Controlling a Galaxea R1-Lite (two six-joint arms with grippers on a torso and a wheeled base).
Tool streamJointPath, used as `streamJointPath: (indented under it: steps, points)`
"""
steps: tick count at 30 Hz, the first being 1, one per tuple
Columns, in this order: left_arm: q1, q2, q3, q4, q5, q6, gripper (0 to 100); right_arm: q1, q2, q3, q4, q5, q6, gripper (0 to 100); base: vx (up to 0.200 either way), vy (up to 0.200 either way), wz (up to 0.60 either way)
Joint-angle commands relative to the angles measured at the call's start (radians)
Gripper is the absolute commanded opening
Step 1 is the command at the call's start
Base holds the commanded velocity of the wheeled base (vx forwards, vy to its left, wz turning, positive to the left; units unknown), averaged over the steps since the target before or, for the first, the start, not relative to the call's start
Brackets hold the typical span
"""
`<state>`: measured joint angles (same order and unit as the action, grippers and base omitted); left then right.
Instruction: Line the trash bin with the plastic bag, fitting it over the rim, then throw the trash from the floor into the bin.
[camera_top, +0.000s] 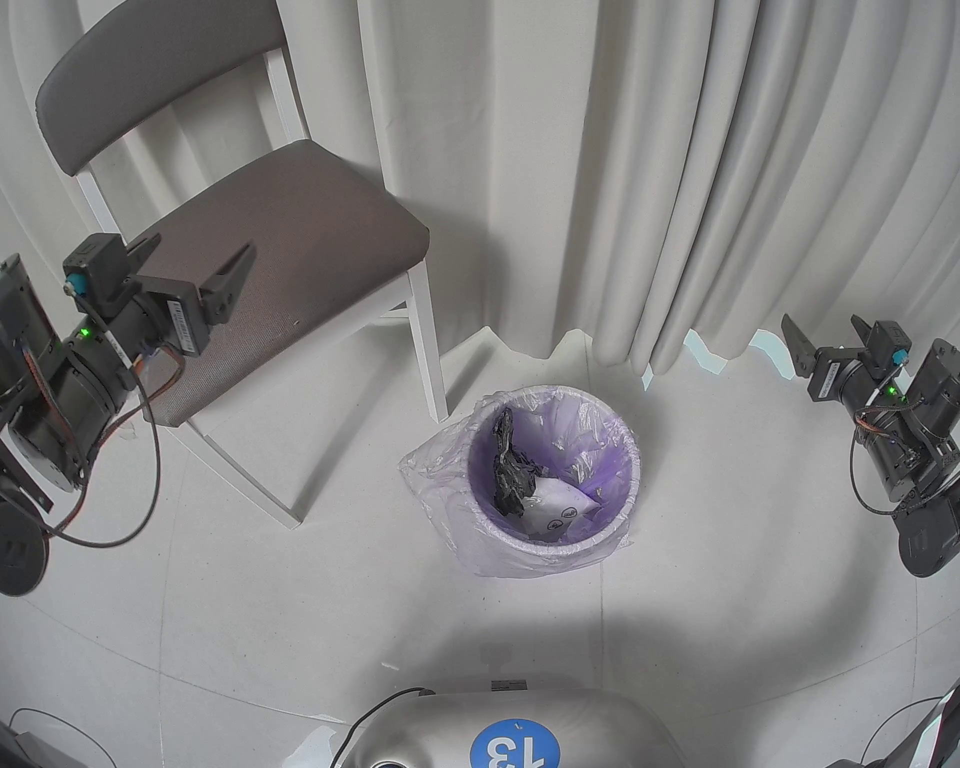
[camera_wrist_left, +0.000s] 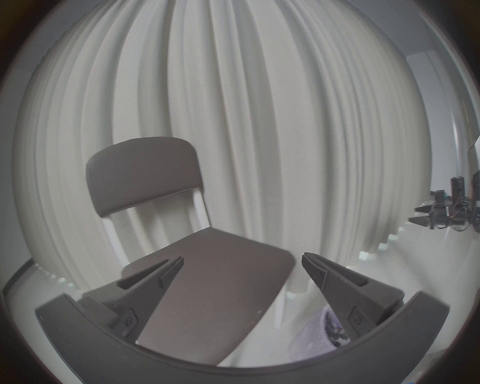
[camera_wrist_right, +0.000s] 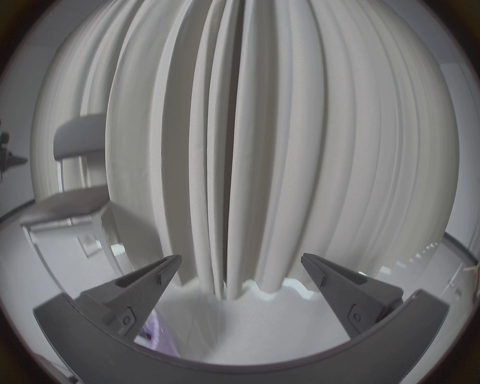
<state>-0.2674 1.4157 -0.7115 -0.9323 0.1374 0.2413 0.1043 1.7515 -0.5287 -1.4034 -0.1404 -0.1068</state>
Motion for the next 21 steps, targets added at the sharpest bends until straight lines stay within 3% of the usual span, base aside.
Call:
streamJointPath:
  steps: [1,3,8,21]
  points:
    - [0.062,-0.155,-0.089,0.233,0.074,0.004,100,-0.020,-0.084,-0.039,0.156,-0.022,-0.031,100,0.000,0.000,0.00]
    - [0.066,-0.248,-0.166,0.498,0.076,-0.016,100,-0.037,-0.138,-0.097,0.296,-0.021,-0.028,100,0.000,0.000,0.00]
    - [0.071,-0.350,-0.237,0.790,0.068,-0.020,100,-0.046,-0.176,-0.163,0.391,-0.013,-0.028,100,0.000,0.000,0.00]
    - [0.113,-0.468,-0.249,0.800,0.076,-0.014,100,-0.046,-0.303,-0.243,0.422,-0.011,-0.019,100,0.000,0.000,0.00]
